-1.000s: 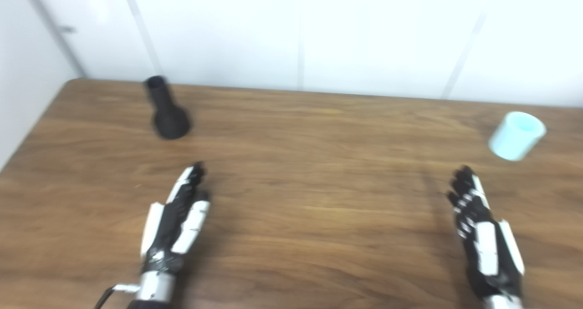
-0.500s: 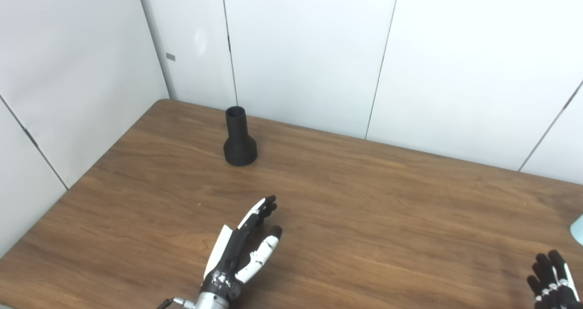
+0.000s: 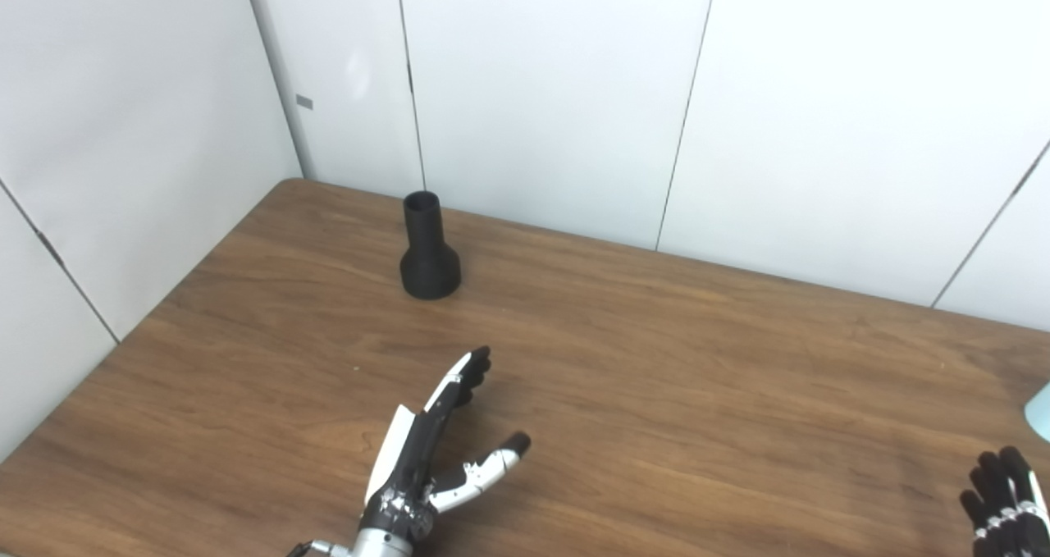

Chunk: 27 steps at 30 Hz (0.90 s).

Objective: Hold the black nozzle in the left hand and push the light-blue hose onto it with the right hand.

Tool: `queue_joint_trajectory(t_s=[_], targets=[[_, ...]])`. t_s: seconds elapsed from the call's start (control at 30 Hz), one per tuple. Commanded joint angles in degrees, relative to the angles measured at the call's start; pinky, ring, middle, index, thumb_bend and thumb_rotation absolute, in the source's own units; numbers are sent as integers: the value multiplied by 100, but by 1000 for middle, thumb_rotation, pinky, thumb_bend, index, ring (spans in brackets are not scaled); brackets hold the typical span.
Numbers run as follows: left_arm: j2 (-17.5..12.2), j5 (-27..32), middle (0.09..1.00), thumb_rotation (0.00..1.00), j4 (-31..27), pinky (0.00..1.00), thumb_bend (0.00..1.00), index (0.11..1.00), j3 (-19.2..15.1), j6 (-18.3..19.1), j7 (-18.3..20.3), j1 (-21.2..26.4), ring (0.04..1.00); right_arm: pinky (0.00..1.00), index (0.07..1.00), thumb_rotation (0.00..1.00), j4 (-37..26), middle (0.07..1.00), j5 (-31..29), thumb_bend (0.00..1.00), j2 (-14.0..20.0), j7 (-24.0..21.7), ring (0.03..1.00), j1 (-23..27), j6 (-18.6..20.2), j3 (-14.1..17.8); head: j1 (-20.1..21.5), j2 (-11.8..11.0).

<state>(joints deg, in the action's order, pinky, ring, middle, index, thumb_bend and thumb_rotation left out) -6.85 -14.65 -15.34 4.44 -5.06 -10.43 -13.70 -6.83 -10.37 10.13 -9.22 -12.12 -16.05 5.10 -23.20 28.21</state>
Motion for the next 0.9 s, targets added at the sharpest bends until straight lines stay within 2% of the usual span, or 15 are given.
queue_joint_trajectory(t_s=[0.0, 0.13, 0.3, 0.4, 0.5, 0.63, 0.77, 0.87], targets=[[263, -231, 907, 175, -121, 862, 695, 928, -173, 20, -189, -9, 891, 1000, 1000, 1000, 387, 987, 126, 548, -40, 15, 1000, -413, -84, -21, 11, -2], [-3, -269, 915, 153, -274, 864, 741, 928, -576, 383, -183, 450, 905, 1000, 1000, 1000, 369, 981, 289, 501, -74, 67, 1000, -435, -132, -23, 63, 19], [-258, -630, 887, 208, -306, 848, 804, 917, -1034, 803, -219, 1024, 878, 1000, 1000, 1000, 342, 974, 340, 449, -117, 90, 992, -436, -96, -22, 99, 24], [-393, -720, 887, 249, -270, 848, 826, 916, -1277, 1141, -182, 1372, 879, 1000, 1000, 1000, 285, 972, 395, 458, -136, 108, 990, -442, -31, -34, 112, 42], [-524, -655, 901, 282, -86, 908, 848, 910, -1462, 1377, -144, 1693, 920, 987, 1000, 1000, 252, 969, 448, 474, -154, 136, 984, -438, 14, -41, 114, 49], [-785, -661, 912, 336, 457, 965, 859, 920, -1561, 1424, -94, 2082, 951, 983, 1000, 1000, 286, 960, 541, 486, -164, 175, 980, -408, -25, -45, 110, 43], [-1082, -776, 918, 378, 1016, 897, 865, 915, -1518, 1503, -71, 2440, 929, 959, 988, 1000, 288, 942, 528, 504, -193, 191, 966, -404, 31, -43, 134, 53], [-1317, -951, 924, 395, 1370, 829, 875, 911, -1412, 1751, -17, 2729, 911, 954, 984, 1000, 234, 931, 468, 517, -213, 190, 961, -413, 165, -42, 140, 61]])
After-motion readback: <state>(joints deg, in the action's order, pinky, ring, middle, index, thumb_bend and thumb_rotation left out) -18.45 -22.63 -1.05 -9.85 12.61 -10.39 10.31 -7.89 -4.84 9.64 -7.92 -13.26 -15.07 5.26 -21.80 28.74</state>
